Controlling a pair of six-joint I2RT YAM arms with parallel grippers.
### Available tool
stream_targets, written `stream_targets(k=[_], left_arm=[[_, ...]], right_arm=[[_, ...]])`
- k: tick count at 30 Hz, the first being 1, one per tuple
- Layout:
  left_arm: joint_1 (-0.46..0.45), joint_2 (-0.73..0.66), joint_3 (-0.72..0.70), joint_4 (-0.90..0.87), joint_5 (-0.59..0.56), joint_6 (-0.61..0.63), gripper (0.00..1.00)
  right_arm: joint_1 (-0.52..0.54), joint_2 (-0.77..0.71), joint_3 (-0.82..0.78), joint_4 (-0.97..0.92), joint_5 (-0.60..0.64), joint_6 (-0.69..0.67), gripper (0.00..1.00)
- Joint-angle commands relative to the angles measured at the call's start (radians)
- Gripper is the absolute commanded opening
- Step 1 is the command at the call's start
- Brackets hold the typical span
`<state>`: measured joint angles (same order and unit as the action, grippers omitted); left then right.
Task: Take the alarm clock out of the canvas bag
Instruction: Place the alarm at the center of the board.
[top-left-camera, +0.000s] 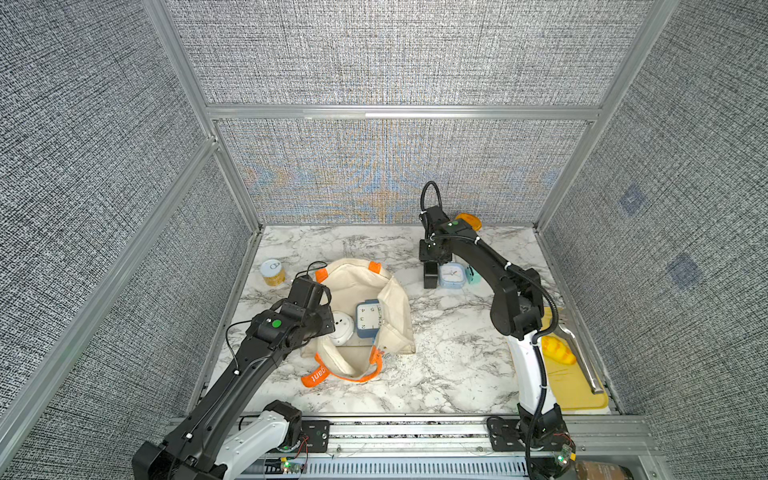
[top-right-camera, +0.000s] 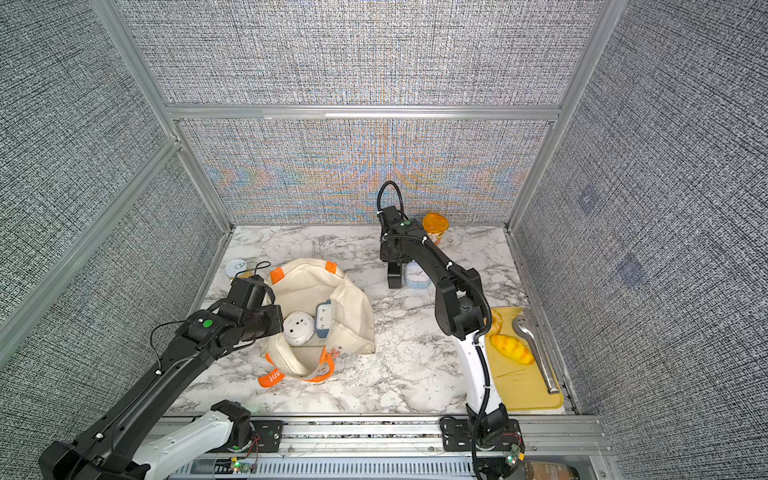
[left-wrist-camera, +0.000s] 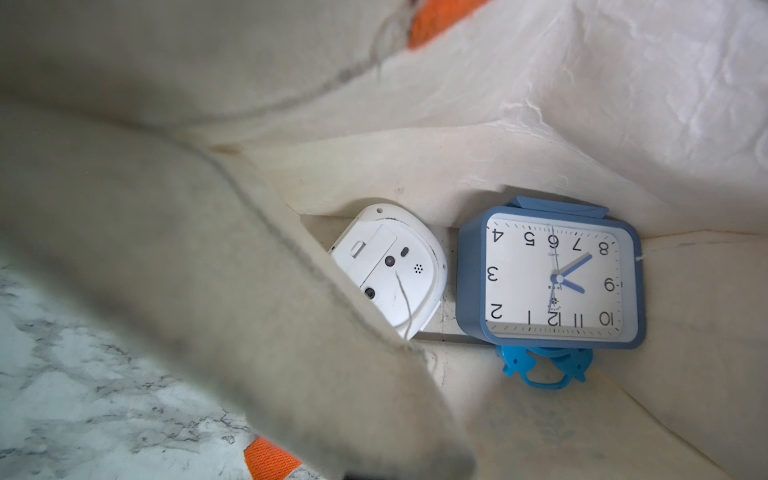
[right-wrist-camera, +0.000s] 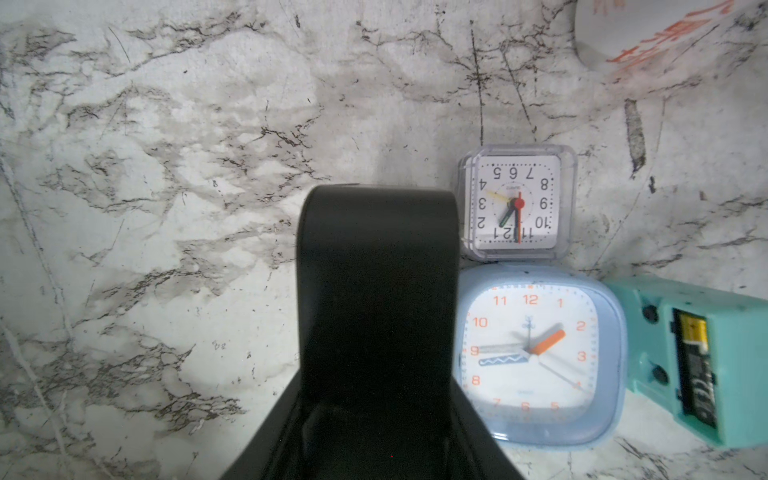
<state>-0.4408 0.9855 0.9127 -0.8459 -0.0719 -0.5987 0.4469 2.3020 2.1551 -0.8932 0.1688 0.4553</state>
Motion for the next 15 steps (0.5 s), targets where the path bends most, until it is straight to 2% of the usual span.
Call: stream_targets(k=[1,7,15], left_arm=[[0.002,-0.007,-0.001,0.01,-0.003,0.014,0.0],[0.001,-0.011,-0.008,0.004,-0.008,0.01,0.0],[0.002,-0.002,-0.003,0.005,-0.011,0.013,0.0]], right_arm=[[-0.002,0.002,0.009,0.009,0.028,-0.013,0.48],[-0.005,0.002,-0.002,0.008,0.027,-0.011,0.55],[-0.006,-0.021,0.018,-0.021,0.021,-0.013,0.58]])
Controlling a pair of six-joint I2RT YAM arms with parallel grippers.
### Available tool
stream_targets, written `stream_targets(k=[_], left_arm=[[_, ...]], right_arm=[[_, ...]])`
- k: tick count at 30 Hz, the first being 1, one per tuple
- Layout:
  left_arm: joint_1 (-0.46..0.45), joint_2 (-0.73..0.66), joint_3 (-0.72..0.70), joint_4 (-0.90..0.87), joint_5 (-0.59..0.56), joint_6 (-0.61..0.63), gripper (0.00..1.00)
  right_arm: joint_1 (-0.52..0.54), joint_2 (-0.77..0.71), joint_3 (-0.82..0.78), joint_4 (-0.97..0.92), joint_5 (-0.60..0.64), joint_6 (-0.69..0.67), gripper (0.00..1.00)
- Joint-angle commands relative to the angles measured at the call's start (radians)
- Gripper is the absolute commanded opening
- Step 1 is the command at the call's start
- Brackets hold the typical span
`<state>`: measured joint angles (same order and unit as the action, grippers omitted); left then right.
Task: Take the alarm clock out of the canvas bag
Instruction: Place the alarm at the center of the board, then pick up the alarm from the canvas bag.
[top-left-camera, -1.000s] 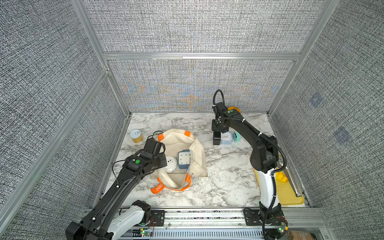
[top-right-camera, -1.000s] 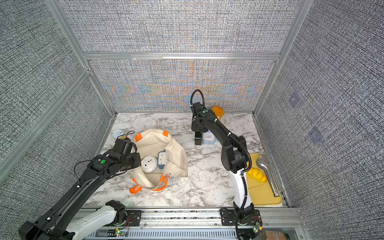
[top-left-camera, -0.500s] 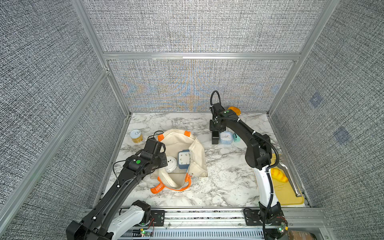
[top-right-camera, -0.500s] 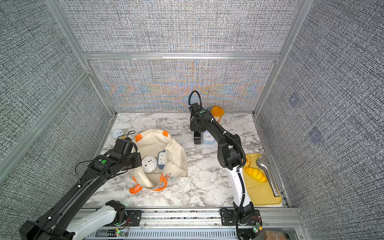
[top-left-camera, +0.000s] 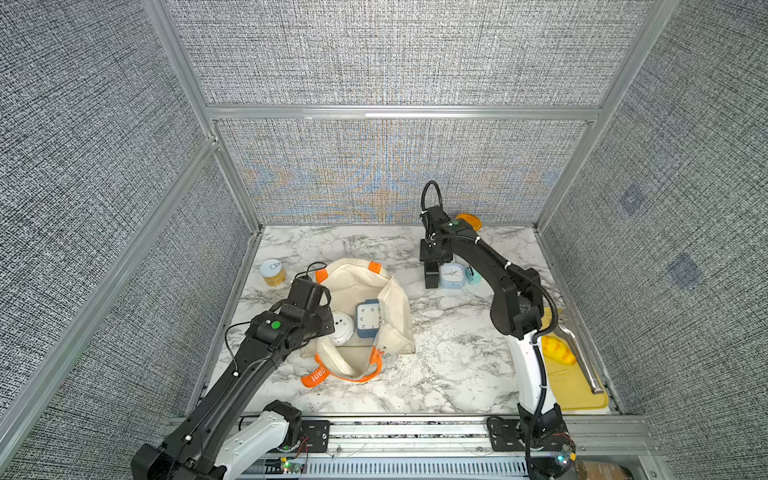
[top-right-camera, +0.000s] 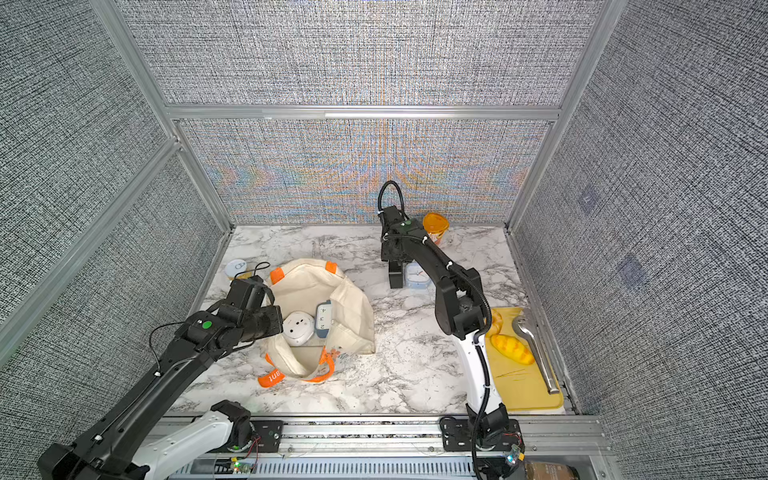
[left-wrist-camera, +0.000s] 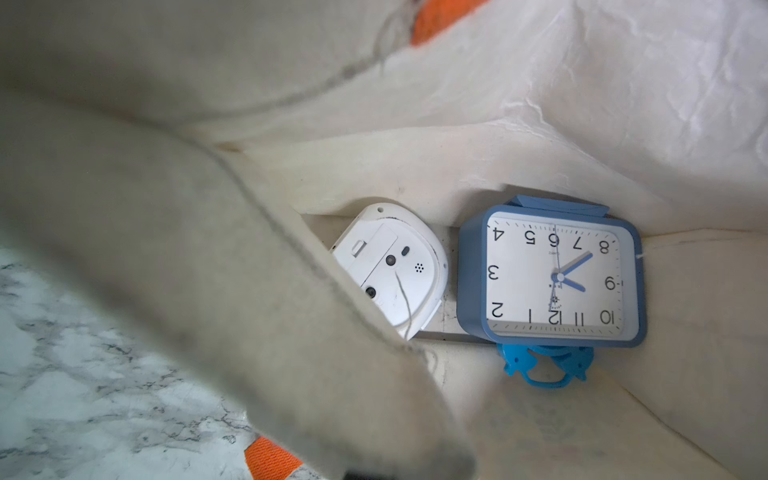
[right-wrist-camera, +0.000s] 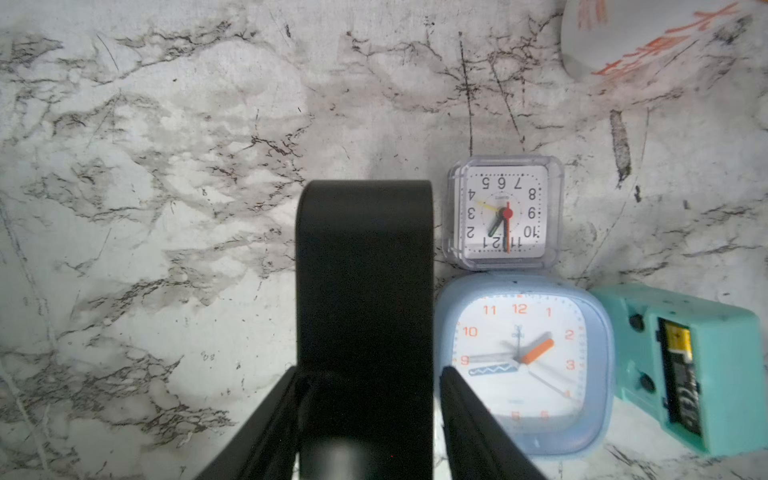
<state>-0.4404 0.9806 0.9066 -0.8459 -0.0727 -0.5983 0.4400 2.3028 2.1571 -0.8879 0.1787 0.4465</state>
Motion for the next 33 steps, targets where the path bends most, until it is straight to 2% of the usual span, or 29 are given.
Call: stream_targets(k=[1,5,9,12,15,18,22,28,33], left_arm=[[0.002,0.004,0.003,0.004,-0.008,0.012,0.0],[0.002,0.0,-0.004,0.0,0.006,0.006,0.0],[0.001,-0.011,-0.004,-0.059,0.015,-0.031,0.0],[0.001,-0.018,0.0,-0.162,0.006,-0.087,0.0],[0.001,-0.037,-0.009,-0.257,0.011,-0.148,0.0],[0.001,-0.07,-0.019,-0.314,0.018,-0.193,0.0],[0.001,-0.126,-0.059,-0.318,0.043,-0.234,0.0],[0.002,-0.165,-0.107,-0.322,0.032,-0.268,0.0],[0.0,-0.187,-0.115,-0.318,0.017,-0.286,0.0]], right_arm=[[0.0,-0.038,0.025,-0.033,0.009,-0.005,0.61],[0.006,-0.137,0.057,-0.064,0.003,-0.006,0.69],[0.07,-0.336,0.047,-0.032,-0.06,-0.048,0.73],[0.224,-0.495,-0.041,0.073,-0.118,-0.103,0.75],[0.389,-0.557,-0.112,0.103,-0.199,-0.092,0.77],[0.507,-0.54,-0.167,0.105,-0.248,-0.043,0.77],[0.629,-0.448,-0.17,0.156,-0.281,-0.027,0.77],[0.697,-0.247,-0.093,0.182,-0.299,-0.06,0.8],[0.715,-0.192,-0.185,0.219,-0.235,-0.132,0.84]])
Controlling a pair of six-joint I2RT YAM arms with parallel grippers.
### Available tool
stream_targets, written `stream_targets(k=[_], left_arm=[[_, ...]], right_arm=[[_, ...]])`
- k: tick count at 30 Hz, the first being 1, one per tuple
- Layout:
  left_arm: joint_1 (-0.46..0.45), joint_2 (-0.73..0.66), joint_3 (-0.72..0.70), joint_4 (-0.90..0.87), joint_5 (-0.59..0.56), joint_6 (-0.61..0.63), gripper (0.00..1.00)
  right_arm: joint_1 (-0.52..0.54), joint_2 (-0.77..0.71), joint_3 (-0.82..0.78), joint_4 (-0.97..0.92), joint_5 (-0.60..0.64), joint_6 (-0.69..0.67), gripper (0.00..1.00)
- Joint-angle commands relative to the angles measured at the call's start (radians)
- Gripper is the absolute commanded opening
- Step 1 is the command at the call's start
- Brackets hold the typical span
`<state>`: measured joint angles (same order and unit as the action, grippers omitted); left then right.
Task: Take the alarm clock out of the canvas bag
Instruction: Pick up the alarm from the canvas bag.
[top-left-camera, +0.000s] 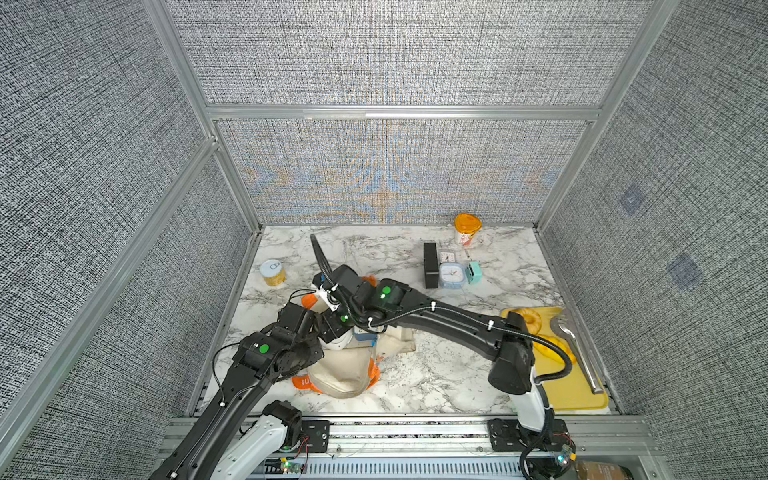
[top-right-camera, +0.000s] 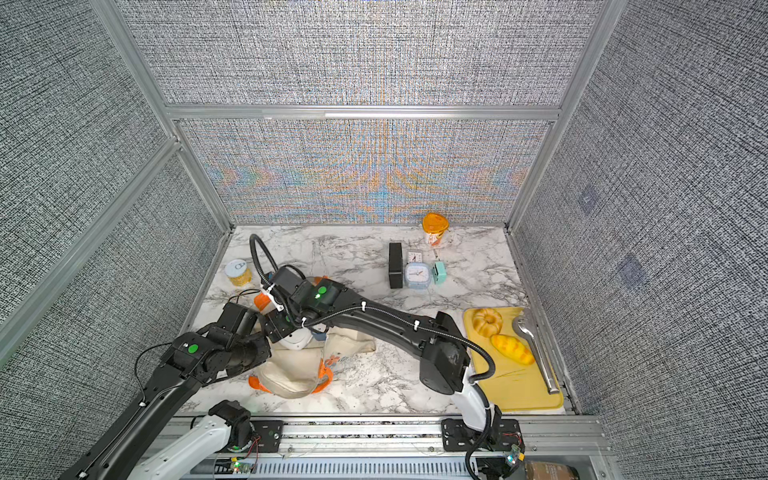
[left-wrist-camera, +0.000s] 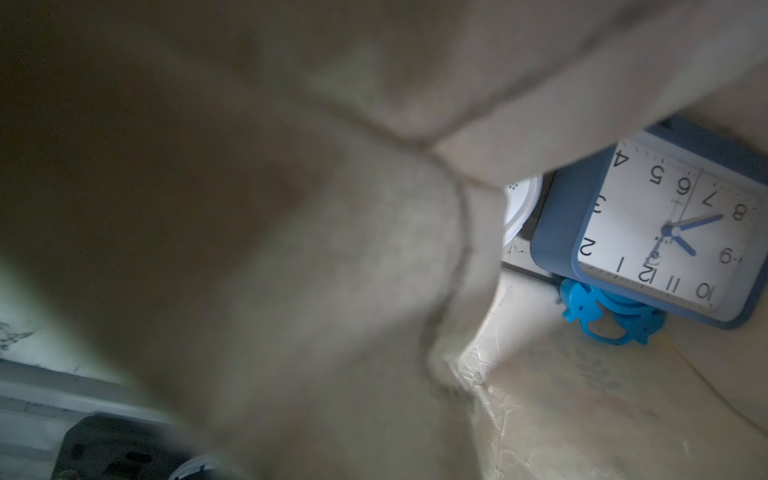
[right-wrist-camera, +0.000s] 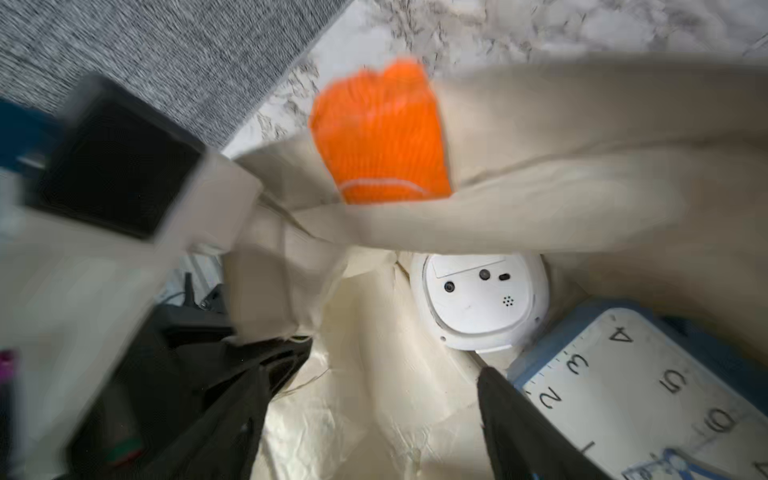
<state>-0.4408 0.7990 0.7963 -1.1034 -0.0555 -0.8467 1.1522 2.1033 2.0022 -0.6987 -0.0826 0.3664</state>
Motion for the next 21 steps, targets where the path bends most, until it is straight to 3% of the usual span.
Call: stream_targets(k=[1,8,12,16,21], left_arm=[[0.002,-0.007,-0.006,-0.06,-0.002,-0.039,0.0],[0.001,0.016,-0.014,-0.026,0.008,-0.034,0.0],[0.002,0.049,-0.009,0.013,0.016,-0.033,0.0],[0.001,0.079,0.003,0.033,0.012,-0.04,0.0],[0.002,0.092,-0.006,0.044,0.068,-0.031,0.0]], right_arm=[[0.001,0.01,-0.051,0.038,0.045,-0.055,0.84],[-0.019,-0.034,-0.082,0.013,0.047,0.137,0.86],[-0.037,-0.115,-0.153,0.03,0.04,0.362,0.86],[-0.065,-0.207,-0.321,0.135,-0.008,0.703,0.85],[-0.06,-0.236,-0.35,0.091,0.072,0.91,0.85]])
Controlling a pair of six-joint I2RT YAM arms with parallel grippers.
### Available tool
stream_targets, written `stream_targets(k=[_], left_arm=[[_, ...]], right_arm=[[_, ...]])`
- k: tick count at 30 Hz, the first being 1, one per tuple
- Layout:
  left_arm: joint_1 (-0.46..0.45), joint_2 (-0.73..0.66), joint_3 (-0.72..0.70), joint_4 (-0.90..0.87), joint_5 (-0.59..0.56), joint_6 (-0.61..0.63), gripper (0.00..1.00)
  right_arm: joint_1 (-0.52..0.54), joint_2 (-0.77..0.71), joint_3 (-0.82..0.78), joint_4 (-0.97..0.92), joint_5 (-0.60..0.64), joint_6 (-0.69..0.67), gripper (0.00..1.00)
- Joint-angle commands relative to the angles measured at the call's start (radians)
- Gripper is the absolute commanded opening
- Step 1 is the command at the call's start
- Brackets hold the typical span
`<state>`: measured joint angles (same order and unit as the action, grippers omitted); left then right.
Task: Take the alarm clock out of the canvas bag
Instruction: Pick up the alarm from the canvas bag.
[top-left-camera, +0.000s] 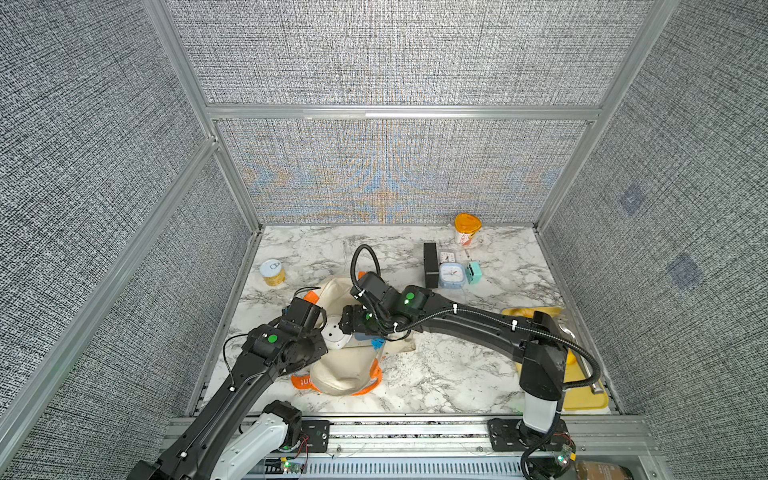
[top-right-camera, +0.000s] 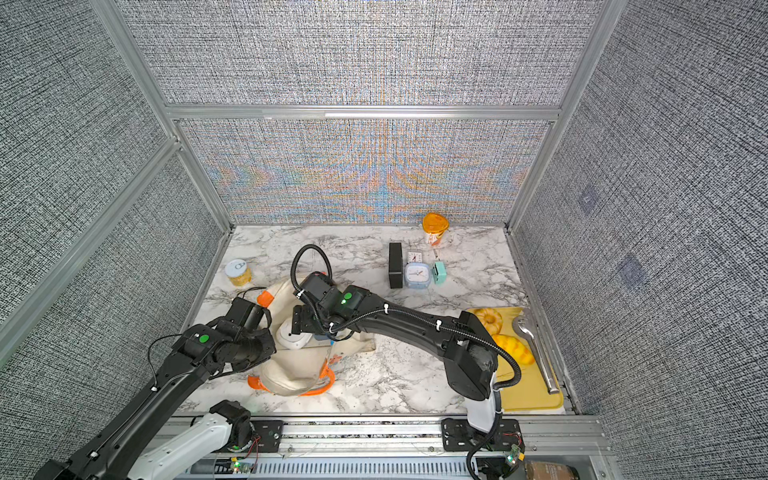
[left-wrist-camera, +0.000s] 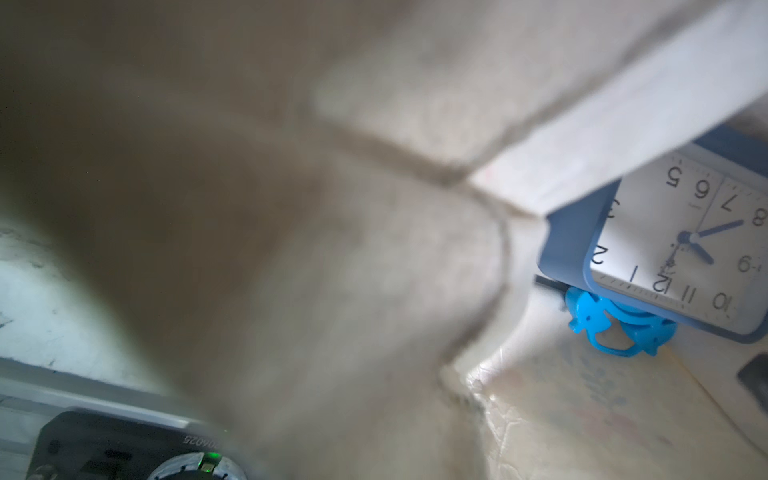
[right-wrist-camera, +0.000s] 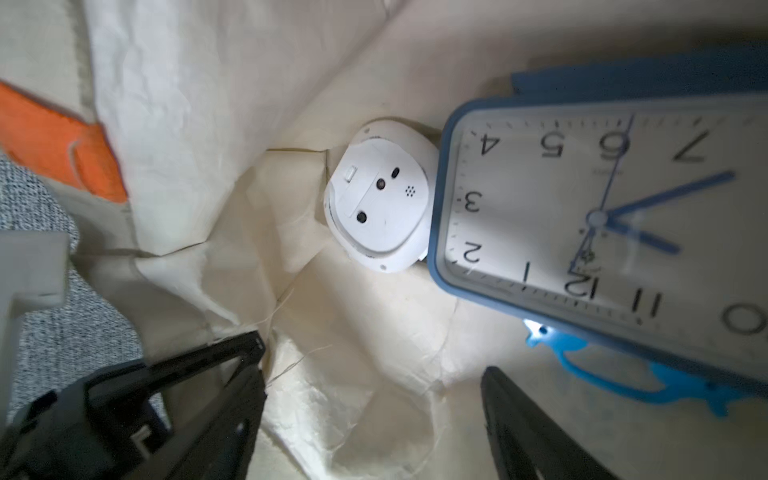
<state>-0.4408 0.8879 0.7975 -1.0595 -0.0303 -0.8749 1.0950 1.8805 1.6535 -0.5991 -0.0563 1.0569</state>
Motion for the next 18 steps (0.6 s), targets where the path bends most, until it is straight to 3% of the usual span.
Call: stream_targets(k=[1,6,14,18], left_arm=[[0.002,-0.001,-0.014,0.005,0.058,-0.005,0.0],[0.002,-0.026,-0.017,0.031,0.098,-0.02,0.0],[0.002,-0.041,-0.008,0.043,0.118,-0.016,0.0],[0.001,-0.04,-0.018,0.053,0.13,-0.015,0.0]], right_arm=[[-0.012,-0.02,-0.02,0.01,0.038,0.273,0.85],[0.003,0.001,-0.114,0.157,0.013,0.526,0.85],[0.078,0.124,-0.047,0.156,0.08,0.583,0.86],[0.086,0.136,-0.12,0.244,0.161,0.6,0.86]])
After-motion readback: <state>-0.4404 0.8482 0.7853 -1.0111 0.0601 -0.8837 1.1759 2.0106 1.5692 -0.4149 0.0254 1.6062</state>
